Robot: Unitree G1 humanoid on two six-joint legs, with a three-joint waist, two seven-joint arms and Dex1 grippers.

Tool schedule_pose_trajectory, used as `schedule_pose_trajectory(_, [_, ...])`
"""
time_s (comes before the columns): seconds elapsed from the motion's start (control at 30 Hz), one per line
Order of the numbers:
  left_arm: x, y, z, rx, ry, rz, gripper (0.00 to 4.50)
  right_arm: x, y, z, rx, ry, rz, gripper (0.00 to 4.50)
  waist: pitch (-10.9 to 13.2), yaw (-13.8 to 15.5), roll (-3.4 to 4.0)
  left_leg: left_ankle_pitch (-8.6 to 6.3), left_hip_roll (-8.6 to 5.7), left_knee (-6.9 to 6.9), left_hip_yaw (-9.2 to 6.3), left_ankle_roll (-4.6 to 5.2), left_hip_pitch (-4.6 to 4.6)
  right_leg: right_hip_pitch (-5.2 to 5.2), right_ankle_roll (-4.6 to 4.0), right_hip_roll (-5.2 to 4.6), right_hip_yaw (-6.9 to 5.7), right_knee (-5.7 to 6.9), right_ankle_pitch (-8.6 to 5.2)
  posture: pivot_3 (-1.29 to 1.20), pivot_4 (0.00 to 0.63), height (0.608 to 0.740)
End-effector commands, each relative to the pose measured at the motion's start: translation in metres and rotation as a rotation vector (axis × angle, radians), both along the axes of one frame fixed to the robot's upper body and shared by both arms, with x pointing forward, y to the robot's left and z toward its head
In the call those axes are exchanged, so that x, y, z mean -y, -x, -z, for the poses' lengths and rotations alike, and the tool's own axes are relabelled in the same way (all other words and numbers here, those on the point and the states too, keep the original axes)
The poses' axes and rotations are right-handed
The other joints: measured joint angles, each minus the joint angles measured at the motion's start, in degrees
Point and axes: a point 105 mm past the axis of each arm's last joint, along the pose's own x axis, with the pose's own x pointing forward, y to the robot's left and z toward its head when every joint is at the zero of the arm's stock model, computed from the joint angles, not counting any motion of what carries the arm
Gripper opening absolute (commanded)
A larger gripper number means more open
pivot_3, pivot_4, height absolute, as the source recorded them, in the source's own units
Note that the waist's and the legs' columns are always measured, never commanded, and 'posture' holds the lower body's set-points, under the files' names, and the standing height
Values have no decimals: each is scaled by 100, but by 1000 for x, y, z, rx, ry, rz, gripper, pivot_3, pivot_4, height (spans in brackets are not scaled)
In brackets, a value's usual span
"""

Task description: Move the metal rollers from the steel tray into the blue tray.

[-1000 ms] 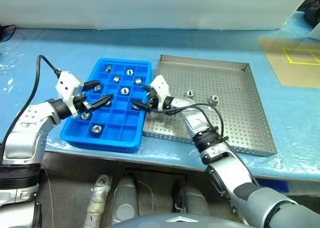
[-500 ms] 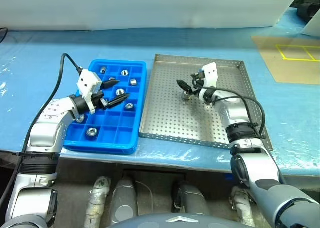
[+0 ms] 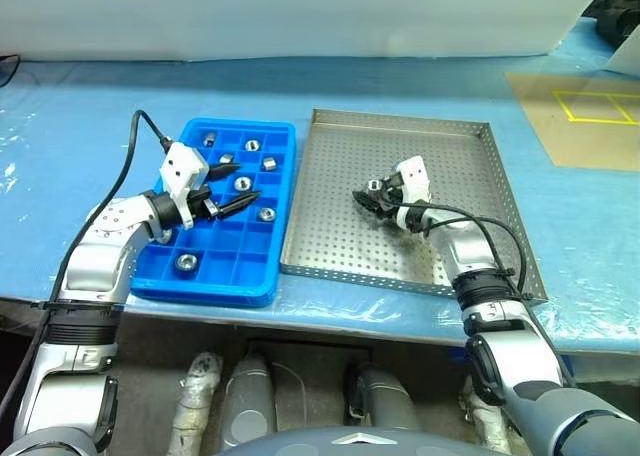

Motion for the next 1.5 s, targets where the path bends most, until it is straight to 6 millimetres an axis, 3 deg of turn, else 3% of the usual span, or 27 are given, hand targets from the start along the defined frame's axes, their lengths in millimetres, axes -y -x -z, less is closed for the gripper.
schedule_pose_trajectory(0.03, [-8,2,-19,60,-2,-8,3586,-6,-1,-7,35,8,-20,4094,0,-5,0,0,0,-1,0,0,2,1,0,0,0,0,0,32,150,740])
schedule_pose_trajectory(0.13, [-13,1,-22,69,-10,-24,3586,-8,-2,-10,48,-1,-17,4094,0,-3,0,0,1,-1,0,0,3,1,0,0,0,1,0,34,150,740])
schedule_pose_trajectory(0.17, [-17,0,-24,72,-14,-35,3586,-10,-2,-13,60,-16,-25,3909,0,-1,0,-1,0,-1,0,1,2,1,0,0,0,0,0,36,150,740])
schedule_pose_trajectory(0.23, [-30,2,-26,74,-45,-61,3586,-16,0,-19,83,-33,-60,3490,0,-2,0,-1,0,-2,0,1,2,1,0,0,0,0,0,40,150,740])
schedule_pose_trajectory(0.37, [-57,6,-31,72,-90,-113,3586,-18,-1,-17,86,-7,-51,2135,0,-6,0,0,2,-5,0,0,3,0,-2,2,0,0,-2,50,150,740])
schedule_pose_trajectory(0.43, [-66,8,-34,72,-102,-133,3586,-25,1,-21,96,-28,-83,1833,0,7,0,-1,0,-5,0,1,1,0,-2,1,0,-2,-2,56,150,740])
schedule_pose_trajectory(0.63, [-70,22,-32,7,-76,-104,3586,-48,-2,-39,121,-46,-148,1826,1,50,1,-2,2,-6,0,3,1,-2,-2,0,-1,-2,-2,102,150,740])
schedule_pose_trajectory(0.8, [-62,35,-25,-26,-52,-91,3586,-100,22,-77,183,-98,-439,1826,2,66,2,-6,7,-11,2,9,-3,-7,-6,1,-3,-2,-4,149,150,740])
schedule_pose_trajectory(0.97, [-56,49,-21,-23,-44,-105,3586,-158,59,-98,202,-111,-758,1826,2,76,2,-10,27,-19,0,15,-2,-9,-15,6,-8,-3,-12,211,150,740])
schedule_pose_trajectory(1.23, [-68,75,-16,-46,-39,-182,3586,-211,88,-70,148,-34,-991,1826,3,219,-2,-9,40,-37,-3,12,-1,-11,-17,2,-11,-9,-20,350,150,740])
schedule_pose_trajectory(1.5, [-77,94,-13,-63,-48,-254,3586,-233,100,-44,106,0,-1056,1826,5,406,-3,-7,43,-63,-13,7,0,-18,-22,3,-14,-13,-26,417,150,740])
